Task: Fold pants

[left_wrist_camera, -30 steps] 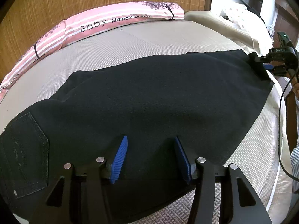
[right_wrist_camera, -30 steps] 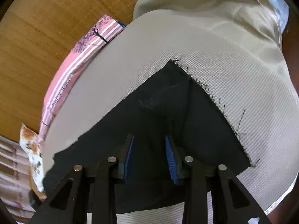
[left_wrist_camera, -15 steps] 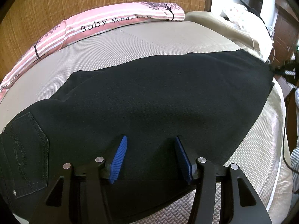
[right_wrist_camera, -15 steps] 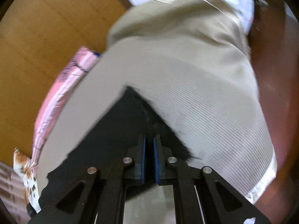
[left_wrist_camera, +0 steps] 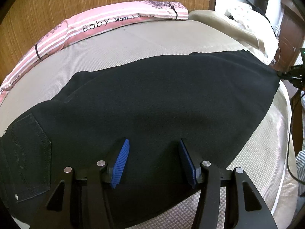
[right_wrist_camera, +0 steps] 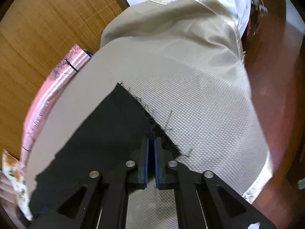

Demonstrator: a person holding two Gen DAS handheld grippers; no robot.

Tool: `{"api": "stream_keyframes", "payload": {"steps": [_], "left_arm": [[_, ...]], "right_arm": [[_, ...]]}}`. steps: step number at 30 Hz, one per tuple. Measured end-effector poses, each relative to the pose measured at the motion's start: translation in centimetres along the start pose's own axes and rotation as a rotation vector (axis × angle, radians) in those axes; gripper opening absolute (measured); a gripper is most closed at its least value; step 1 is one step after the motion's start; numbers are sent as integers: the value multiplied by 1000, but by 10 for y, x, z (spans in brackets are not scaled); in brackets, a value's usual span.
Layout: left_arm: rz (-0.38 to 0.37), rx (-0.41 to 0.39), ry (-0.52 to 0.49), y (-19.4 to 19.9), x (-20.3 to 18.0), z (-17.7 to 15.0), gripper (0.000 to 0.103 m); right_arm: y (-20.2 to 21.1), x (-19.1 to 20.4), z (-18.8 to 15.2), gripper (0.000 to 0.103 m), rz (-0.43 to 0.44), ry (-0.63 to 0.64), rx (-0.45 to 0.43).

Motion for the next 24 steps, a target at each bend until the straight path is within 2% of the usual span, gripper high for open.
{"api": "stream_keyframes", "payload": {"steps": [5,7,8,9,13,15,17,19,23,24], "left_arm": [[-9,-3,6,0,2,-1,55],[-11,-2,7,0,1,-1,56],[-14,1,9,0,1,0,56],[-9,3,15,2,3,1,56],[-8,-52,77,23,25,9,56],[23,-96,102,37,43,16,56],[68,-113,127,44,65,21,56],[109,-118,187,48,94,21,56],[166,-118,322,55,148,12,56],[189,-118,344,58,161,7,56]], "right_arm": [[-21,-8,-9,4,-89,23,34],[-21,-6,-8,12,-118,46,40],[-20,-5,-7,22,-133,49,47],[-15,-6,-6,35,-155,42,53],[12,7,2,37,-151,46,-2],[22,36,8,37,-94,105,-15],[19,72,7,37,-36,186,12],[7,132,-5,37,81,305,66],[-25,242,-44,37,242,513,203],[-38,278,-59,37,295,569,267]]}}
Point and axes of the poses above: each gripper's, at about its wrist camera, not at the fingertips, and y roughly against the way its jaws point, x to its left, z to its top, the point moved 6 cm from there along -y, roughly the way its jaws point, and after that the axes turned 5 degrees about x, right-handed, at the moved point
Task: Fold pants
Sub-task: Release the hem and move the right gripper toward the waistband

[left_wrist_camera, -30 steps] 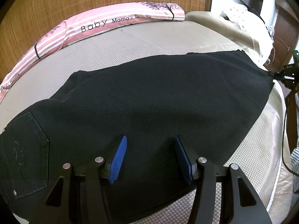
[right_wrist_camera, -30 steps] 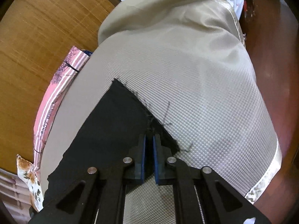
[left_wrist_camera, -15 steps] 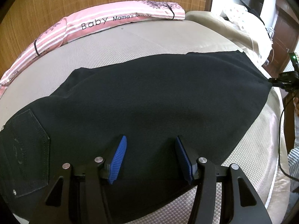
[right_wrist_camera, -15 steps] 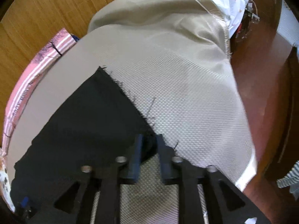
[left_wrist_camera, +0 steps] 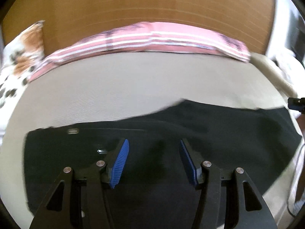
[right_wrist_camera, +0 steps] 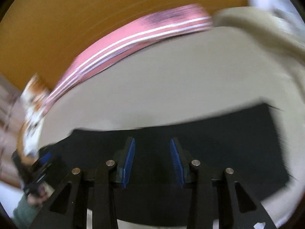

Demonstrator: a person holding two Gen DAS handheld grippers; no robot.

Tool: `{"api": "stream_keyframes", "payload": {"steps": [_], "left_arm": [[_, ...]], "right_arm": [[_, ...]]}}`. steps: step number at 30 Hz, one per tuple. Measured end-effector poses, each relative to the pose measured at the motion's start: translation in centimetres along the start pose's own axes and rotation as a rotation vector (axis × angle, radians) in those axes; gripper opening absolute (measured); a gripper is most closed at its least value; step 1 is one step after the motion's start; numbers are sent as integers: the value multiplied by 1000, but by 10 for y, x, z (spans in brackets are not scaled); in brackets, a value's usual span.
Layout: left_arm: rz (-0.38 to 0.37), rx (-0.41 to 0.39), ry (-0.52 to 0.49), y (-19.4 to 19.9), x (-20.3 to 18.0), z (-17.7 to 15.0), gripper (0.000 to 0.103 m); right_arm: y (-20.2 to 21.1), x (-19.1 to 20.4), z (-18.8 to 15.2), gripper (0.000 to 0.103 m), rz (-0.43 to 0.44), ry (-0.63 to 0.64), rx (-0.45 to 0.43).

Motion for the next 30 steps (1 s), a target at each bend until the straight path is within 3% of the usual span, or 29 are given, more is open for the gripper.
{"api": "stream_keyframes", "payload": {"steps": [4,7,9,16,17,18,21,26,30], "left_arm": [[59,3,64,-1,47,-3,56],[10,25,80,-2,60,-17,56],[21,51,38,-6,60,-28,56],[41,90,1,-7,54,-58,56],[44,84,-7,-7,54,-60,56],[45,81,-12,-7,54,-61,56],[26,79,9,-6,56,-63,56],[22,63,18,-3,58,-69,56],[24,57,21,0,59,-74,56]], "right_arm": [[-67,87,23,37,136,170,143],[-117,133,31,37,191,257,251],[-147,158,32,37,215,301,313],[-196,189,26,37,283,324,466],[-200,191,24,29,293,325,471],[-199,192,25,14,299,331,463],[-198,202,33,11,334,326,422],[-213,201,33,8,228,363,361],[-213,206,32,9,205,396,318]]}}
Point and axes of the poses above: each gripper's, at about its wrist camera, not at the fingertips, and y roughly against the way its jaws point, x to its left, z to its top, the point moved 6 cm from there along -y, roughly the way its jaws point, and after that the axes turned 5 degrees about x, right-handed, at the moved point
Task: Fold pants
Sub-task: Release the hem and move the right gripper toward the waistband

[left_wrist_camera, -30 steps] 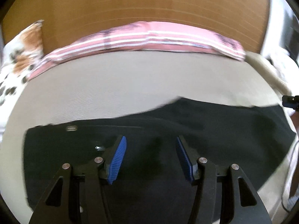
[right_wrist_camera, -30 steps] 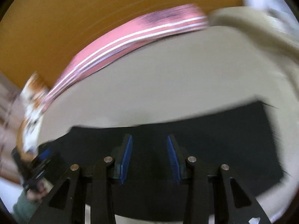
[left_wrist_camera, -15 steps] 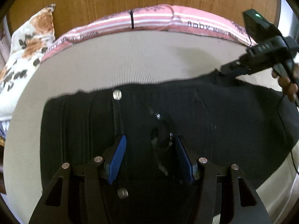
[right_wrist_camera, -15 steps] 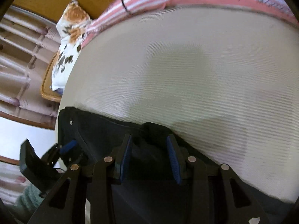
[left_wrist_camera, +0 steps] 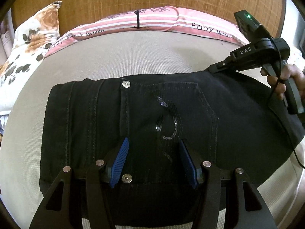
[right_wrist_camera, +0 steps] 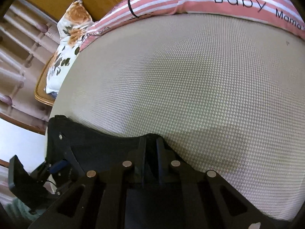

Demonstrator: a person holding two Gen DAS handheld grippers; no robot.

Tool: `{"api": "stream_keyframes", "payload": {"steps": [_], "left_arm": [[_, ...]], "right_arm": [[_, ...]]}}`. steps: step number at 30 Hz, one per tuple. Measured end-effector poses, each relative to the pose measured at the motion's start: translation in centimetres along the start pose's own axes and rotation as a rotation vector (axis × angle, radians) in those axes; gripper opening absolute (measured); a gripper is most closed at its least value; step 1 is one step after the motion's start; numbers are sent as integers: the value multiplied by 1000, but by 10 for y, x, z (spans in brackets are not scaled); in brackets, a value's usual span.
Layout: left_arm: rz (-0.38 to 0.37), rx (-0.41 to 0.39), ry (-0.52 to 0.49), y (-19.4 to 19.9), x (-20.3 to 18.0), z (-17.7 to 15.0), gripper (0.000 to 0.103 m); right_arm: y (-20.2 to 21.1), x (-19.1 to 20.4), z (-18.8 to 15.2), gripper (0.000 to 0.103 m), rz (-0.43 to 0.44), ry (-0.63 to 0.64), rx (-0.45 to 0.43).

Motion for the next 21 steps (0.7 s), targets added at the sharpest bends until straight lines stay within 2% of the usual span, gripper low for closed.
{"api": "stream_keyframes", "payload": {"steps": [2,5,7,10,13,18,21], "left_arm": [[11,-2,-10,-1,-1,0,56],[24,15,-18,1,-3,5,56],[15,11,-9,7,-3,10,56],[-38,-54,9,25,-9,26,56],[-59,-104,-40,35,-25,48,56],[-117,-96,-145,6,-66,78,56],[-161,-52,-131,-20,-81,87,56]], "right_arm": [[3,4,-1,16,-22,23,-4],[17,9,1,39,-50,14,-37],[39,12,0,40,-66,17,-95],[70,12,-11,40,-105,16,-154],[98,1,-37,40,-182,19,-186],[112,-32,-83,41,-295,-38,-180],[110,-51,-103,42,-280,-112,-164]]}}
Point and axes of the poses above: each gripper's, at about its wrist camera, not at the fingertips, and y roughly against the way its jaws point, x to its left, z to its top, the point moved 6 cm from there along -y, roughly the way its jaws point, and after that the axes turned 5 degrees about x, right-handed, at the moved point
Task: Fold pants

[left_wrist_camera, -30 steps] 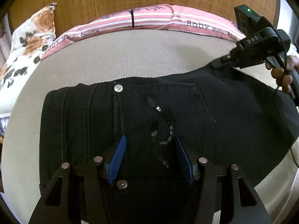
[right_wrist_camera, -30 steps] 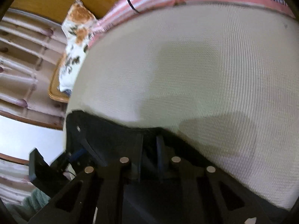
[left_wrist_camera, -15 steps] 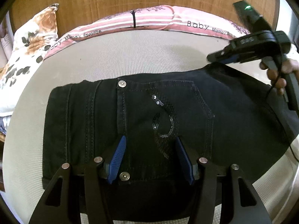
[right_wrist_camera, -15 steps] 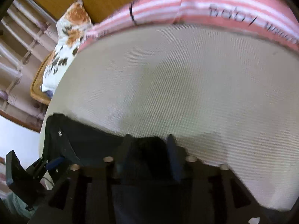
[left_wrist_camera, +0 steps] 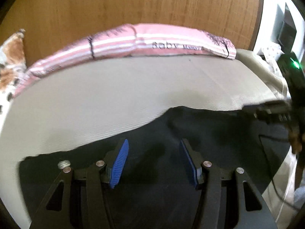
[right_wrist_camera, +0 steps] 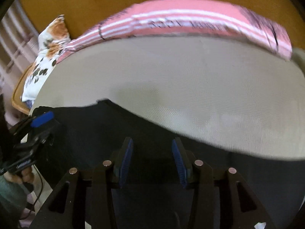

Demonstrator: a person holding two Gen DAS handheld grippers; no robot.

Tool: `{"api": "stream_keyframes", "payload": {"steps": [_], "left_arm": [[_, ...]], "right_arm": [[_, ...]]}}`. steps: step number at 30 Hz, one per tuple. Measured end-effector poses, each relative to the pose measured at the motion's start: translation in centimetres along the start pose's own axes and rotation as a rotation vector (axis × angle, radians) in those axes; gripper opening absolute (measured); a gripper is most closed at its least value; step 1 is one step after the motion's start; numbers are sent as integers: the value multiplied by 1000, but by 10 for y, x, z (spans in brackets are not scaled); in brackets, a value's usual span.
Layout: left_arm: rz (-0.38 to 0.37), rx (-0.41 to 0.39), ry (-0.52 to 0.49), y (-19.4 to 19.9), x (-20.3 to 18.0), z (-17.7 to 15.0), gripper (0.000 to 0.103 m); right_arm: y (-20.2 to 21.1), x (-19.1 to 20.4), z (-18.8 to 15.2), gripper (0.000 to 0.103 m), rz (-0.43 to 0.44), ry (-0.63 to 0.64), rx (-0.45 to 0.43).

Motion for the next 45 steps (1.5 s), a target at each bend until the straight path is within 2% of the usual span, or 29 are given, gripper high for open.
{"api": "stream_keyframes", "payload": {"steps": [2,6,9,12,14,16,18,22,25,27,30,34,38,43,45], "left_arm": [[-1,19,2,-16,-3,0,56],[116,63,7,-42,9,-4,56],[120,63,7,-45,12,-3,56],[144,67,-10,-47,10,-3,56],[145,66,8,-43,10,-3,56],[135,58,32,-35,9,-2,56],[97,21,24,-21,0,1,56],[36,-28,-80,-4,-40,9,56],[-23,-8,-141,-12,-71,12,56],[-32,16,-173,-24,-85,12,56],[-21,63,-188,-48,-96,11,56],[14,101,-160,-67,-93,12,57],[43,95,-155,-71,-95,14,59],[34,101,-103,-56,-92,11,59],[14,94,-81,-44,-91,8,59]], "right_arm": [[-2,-10,-10,41,-14,-25,7],[-8,-28,-17,40,-73,-34,-5],[-16,-42,-14,40,-125,-32,-24],[-17,-45,-9,40,-112,-45,-30],[-8,-49,-5,40,-73,-79,-45],[9,-57,-4,40,-34,-115,-76],[22,-63,-9,40,-44,-121,-81],[38,-79,-26,41,-101,-109,-48],[35,-93,-39,41,-146,-129,-23],[28,-102,-44,41,-163,-155,-17],[18,-110,-42,41,-213,-158,-21],[14,-112,-35,44,-244,-155,-45],[14,-115,-28,46,-206,-176,-58],[55,-138,-32,45,-15,-316,-126],[78,-153,-39,45,14,-360,-151]]}}
Point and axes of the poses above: each gripper's, at about its wrist camera, not at the fingertips, and y roughly against the way its jaws point, x to its left, z to its top, the point moved 6 cm from there along -y, roughly the way its jaws point, and after that the axes turned 5 degrees about x, right-handed, at the moved point
